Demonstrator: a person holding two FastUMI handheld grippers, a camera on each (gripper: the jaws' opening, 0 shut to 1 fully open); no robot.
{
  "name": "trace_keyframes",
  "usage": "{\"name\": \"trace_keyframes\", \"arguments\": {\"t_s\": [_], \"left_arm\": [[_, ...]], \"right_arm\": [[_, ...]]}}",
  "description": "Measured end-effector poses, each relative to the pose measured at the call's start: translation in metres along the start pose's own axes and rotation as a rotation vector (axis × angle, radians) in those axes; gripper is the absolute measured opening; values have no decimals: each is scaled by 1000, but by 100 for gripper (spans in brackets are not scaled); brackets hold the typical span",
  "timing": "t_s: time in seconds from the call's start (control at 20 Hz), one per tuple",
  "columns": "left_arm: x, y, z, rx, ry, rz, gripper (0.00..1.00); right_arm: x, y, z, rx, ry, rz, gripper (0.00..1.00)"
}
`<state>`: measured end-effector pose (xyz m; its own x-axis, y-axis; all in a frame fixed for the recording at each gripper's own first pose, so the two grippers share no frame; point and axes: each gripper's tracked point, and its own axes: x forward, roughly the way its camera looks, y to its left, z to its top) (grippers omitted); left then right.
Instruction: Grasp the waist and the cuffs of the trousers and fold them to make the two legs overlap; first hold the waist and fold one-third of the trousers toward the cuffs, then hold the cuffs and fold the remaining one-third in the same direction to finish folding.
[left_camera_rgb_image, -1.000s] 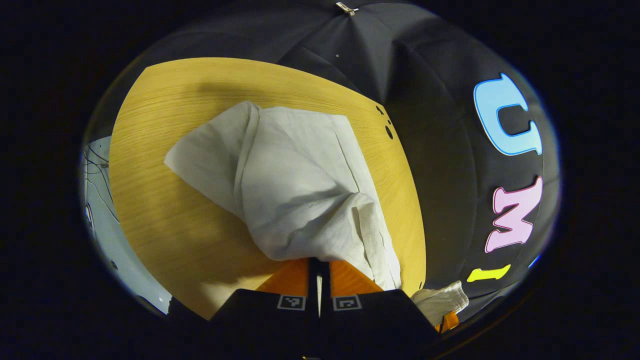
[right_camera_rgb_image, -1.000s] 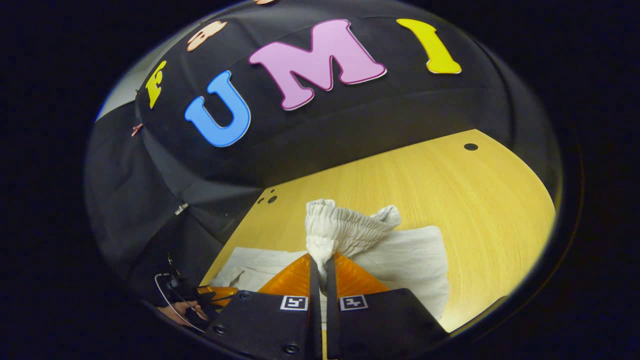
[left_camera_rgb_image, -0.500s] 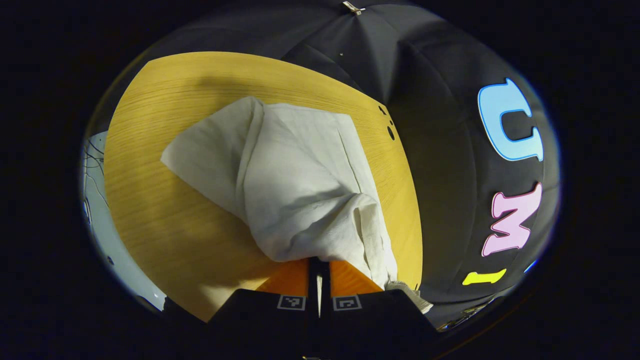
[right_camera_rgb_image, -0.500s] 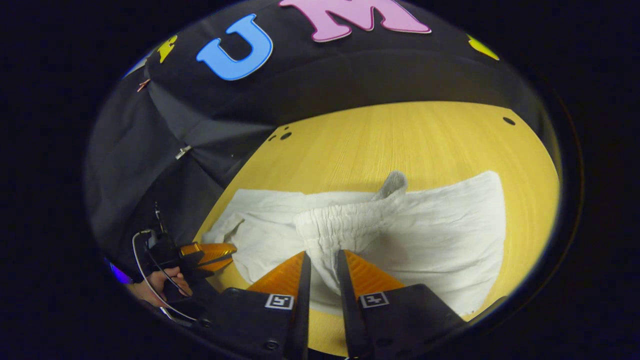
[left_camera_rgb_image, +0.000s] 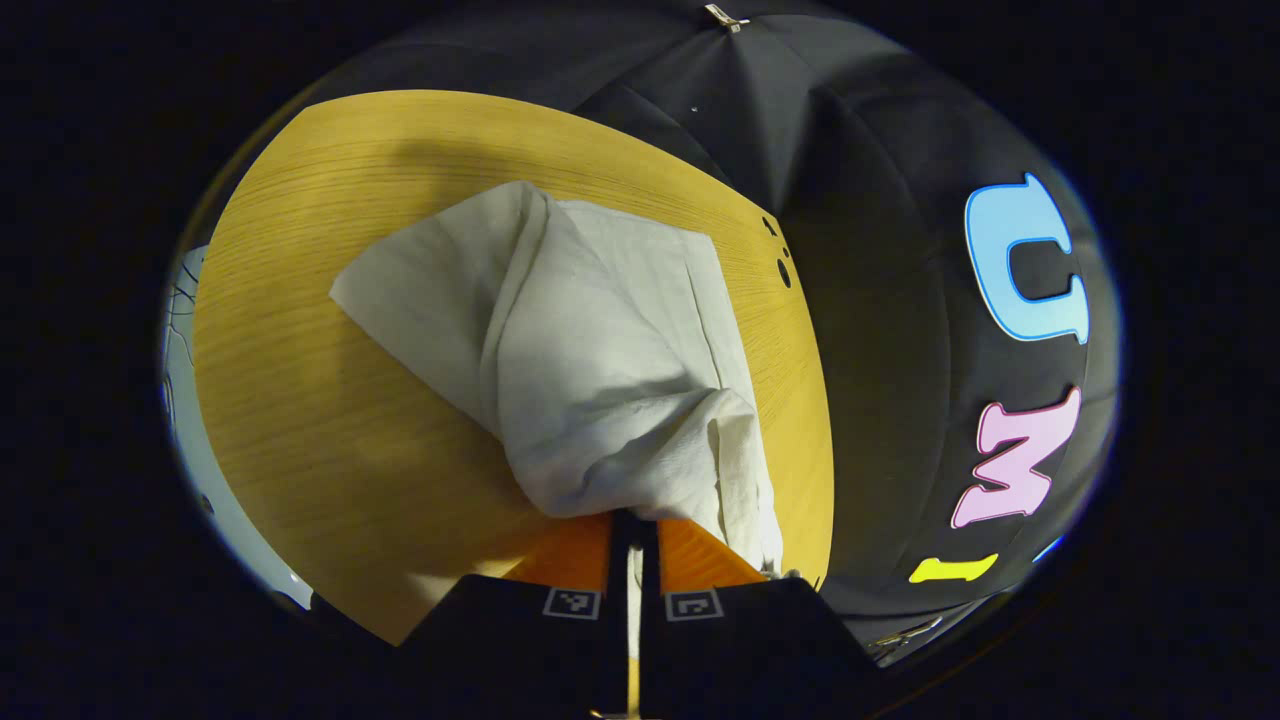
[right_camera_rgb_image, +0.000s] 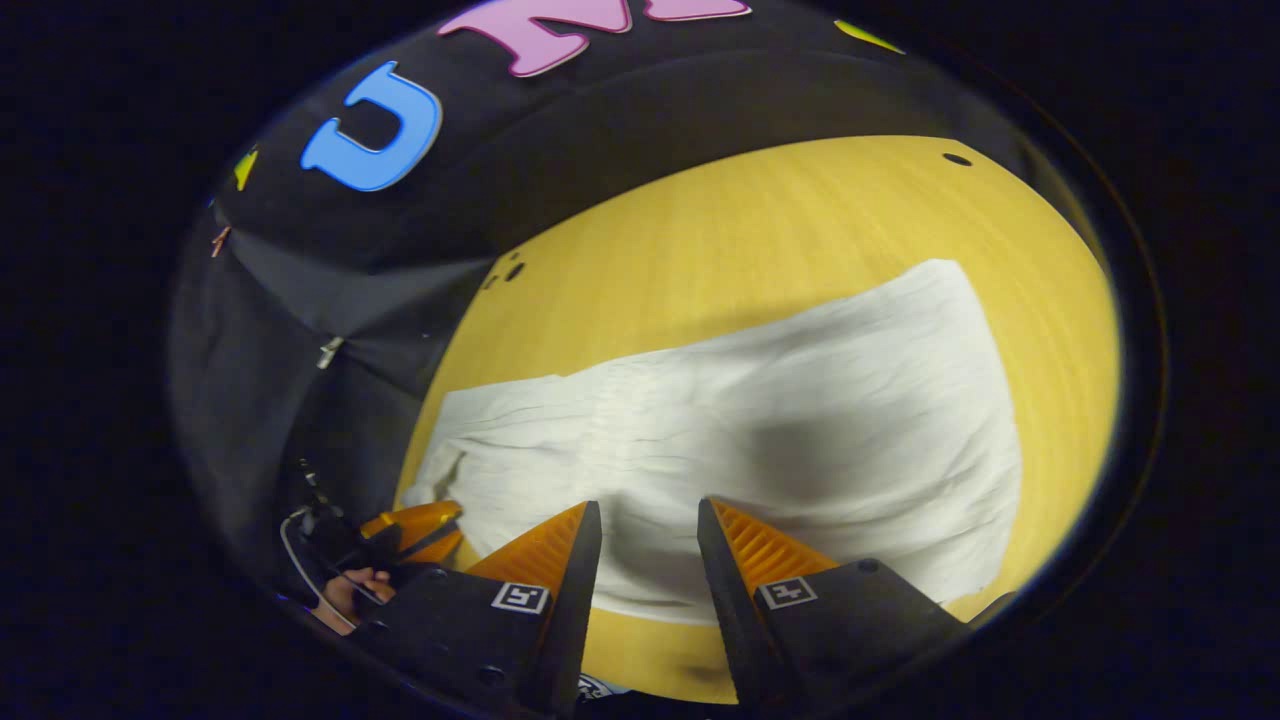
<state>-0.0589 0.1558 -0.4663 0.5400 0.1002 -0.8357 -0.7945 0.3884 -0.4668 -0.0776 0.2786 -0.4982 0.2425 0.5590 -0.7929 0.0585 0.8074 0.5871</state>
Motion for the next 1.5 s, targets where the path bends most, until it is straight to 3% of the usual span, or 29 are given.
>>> {"name": "trace_keyframes", "arguments": {"t_s": [0.05,0.1,0.15,0.2,0.25,0.3,0.35,0.4,0.45,0.5,0.6,0.65,0.75,0.95,1.2,1.5], "left_arm": [[1,-2,2,-1,-7,-5,11],[4,-6,7,-3,-22,-17,3],[7,-14,12,-9,-33,-37,18],[10,-21,18,-24,-41,-54,16],[15,-30,25,-43,-50,-76,29],[22,-36,31,-61,-53,-91,51],[32,-39,32,-76,-40,-97,44],[39,-46,33,-97,-27,-118,57],[48,-48,33,-109,-14,-114,59],[56,-43,31,-94,3,-74,58],[66,-44,30,-78,2,-59,9],[63,-45,31,-52,1,-48,12],[60,-49,30,9,-10,-41,6],[34,-84,29,55,-34,-151,5],[-9,-140,7,136,-38,-313,5],[-39,-208,-71,327,31,-429,5]], "right_arm": [[2,-16,-8,-19,28,-38,61],[5,-25,-17,-55,58,-58,61],[6,-28,-25,-99,81,-59,61],[9,-28,-18,-139,46,-64,60],[9,-27,-26,-161,64,-61,52],[9,-26,-25,-172,50,-55,56],[6,-26,-29,-174,64,-49,55],[3,-24,-27,-173,61,-41,56],[1,-22,-30,-172,68,-37,55],[0,-21,-31,-172,66,-34,55],[0,-20,-32,-169,65,-33,55],[0,-19,-32,-166,63,-32,55],[-2,-18,-30,-130,62,-31,55],[-19,-23,-21,-34,24,-28,58],[-52,-67,-5,37,-45,-70,60],[-101,-127,10,125,-121,-131,60]]}}
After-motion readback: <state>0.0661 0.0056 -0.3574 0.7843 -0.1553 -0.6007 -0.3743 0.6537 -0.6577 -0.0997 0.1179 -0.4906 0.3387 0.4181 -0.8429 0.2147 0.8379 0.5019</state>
